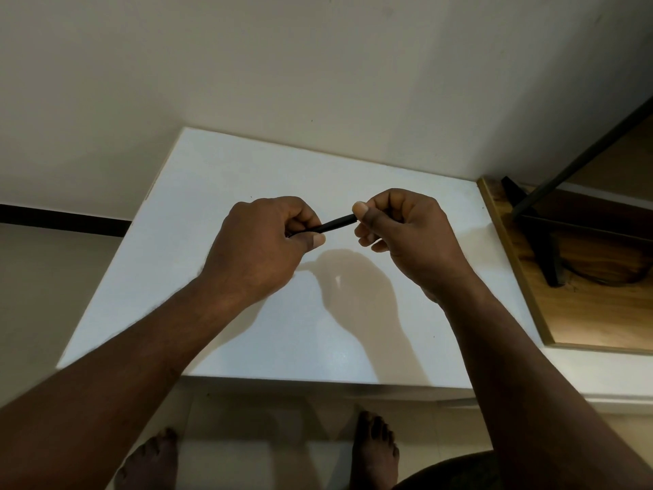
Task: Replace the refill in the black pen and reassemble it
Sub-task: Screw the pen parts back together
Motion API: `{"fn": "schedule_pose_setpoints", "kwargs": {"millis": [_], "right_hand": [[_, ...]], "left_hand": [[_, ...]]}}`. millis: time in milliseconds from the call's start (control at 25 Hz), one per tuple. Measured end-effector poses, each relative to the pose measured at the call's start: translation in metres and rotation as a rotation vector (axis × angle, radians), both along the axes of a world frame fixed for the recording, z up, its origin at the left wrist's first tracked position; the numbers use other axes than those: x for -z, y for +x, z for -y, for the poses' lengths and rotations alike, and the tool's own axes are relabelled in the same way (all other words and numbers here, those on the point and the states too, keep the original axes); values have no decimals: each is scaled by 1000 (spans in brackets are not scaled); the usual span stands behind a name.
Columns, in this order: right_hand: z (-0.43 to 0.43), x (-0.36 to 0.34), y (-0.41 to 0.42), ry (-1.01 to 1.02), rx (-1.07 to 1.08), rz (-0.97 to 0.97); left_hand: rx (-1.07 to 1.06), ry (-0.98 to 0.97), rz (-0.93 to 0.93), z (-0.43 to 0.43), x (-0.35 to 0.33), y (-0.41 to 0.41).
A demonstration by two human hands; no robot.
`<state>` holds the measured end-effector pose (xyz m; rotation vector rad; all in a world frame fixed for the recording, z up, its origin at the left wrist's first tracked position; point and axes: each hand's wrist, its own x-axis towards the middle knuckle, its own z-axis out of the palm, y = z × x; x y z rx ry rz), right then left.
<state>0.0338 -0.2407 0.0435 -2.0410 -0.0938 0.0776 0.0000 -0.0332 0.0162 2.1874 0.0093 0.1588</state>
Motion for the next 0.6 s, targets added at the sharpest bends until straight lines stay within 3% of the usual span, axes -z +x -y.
{"fn": "schedule_pose_setpoints", "kwargs": {"millis": [280,480,600], "right_hand": [[-5,2,-2,-44,1,-5],[4,-7,1,149,40,-65],[4,-5,0,99,-4,-44]], "left_hand": [[5,10,8,0,1,-1],[-15,-8,-13,1,1,1],[-10,-1,-16,1,1,1]]}}
